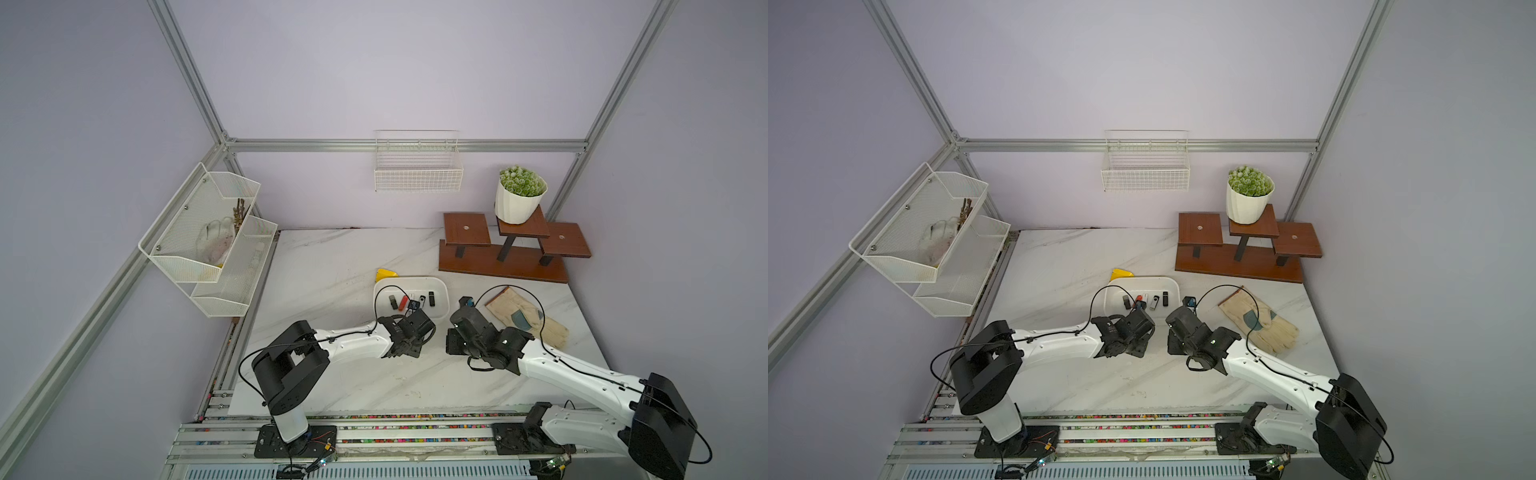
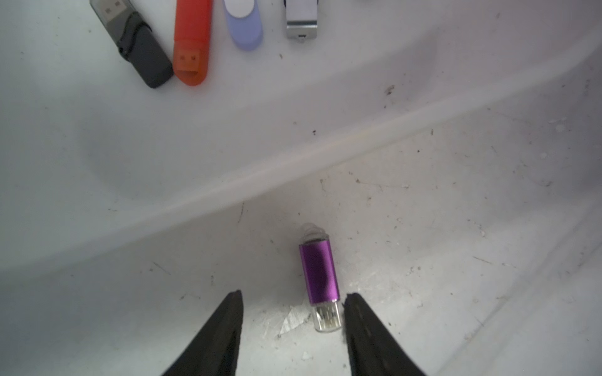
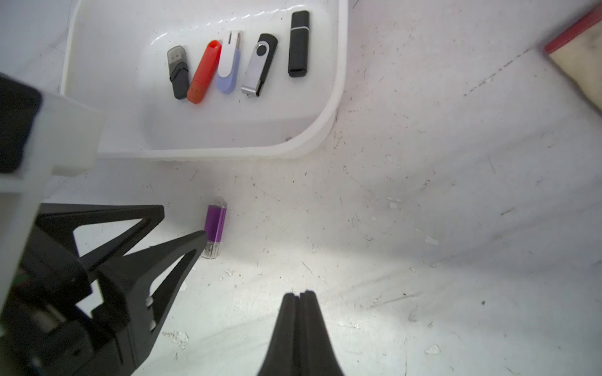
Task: Put the usb flash drive into the storage box
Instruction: Pick up the USB flash from the center of the board.
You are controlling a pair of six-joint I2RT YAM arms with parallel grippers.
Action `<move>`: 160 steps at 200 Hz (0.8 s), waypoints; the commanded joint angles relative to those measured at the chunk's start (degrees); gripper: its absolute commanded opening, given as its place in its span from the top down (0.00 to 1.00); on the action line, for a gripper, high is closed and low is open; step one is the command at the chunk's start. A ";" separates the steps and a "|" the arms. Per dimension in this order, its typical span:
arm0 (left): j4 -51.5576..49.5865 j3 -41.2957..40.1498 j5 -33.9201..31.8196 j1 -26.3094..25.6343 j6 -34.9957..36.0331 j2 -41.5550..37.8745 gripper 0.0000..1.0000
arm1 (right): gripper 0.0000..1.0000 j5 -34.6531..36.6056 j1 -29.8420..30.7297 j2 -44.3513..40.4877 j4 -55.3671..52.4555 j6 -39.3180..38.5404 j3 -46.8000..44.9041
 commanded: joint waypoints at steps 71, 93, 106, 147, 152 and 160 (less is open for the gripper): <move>0.26 3.13 1.88 -0.60 -1.54 3.53 0.49 | 1.00 0.62 -0.94 -1.32 -1.02 -0.67 -0.90; -0.70 4.21 2.39 -0.60 -1.30 4.94 0.51 | 1.00 0.62 -1.09 -1.41 -1.15 -0.77 -0.90; -1.38 4.89 2.37 -0.58 -1.29 5.63 0.52 | 1.00 0.61 -1.20 -1.39 -1.18 -0.84 -0.97; -1.71 4.42 1.97 -0.57 -1.30 6.14 0.57 | 1.00 0.93 -1.47 -1.84 -1.13 -0.93 -1.08; -1.96 4.58 1.97 -0.52 -1.29 6.26 0.58 | 1.00 0.89 -1.47 -1.85 -1.07 -0.94 -1.08; -2.41 4.89 1.97 -0.53 -1.21 6.46 0.61 | 1.00 0.89 -1.57 -1.85 -1.17 -1.06 -1.00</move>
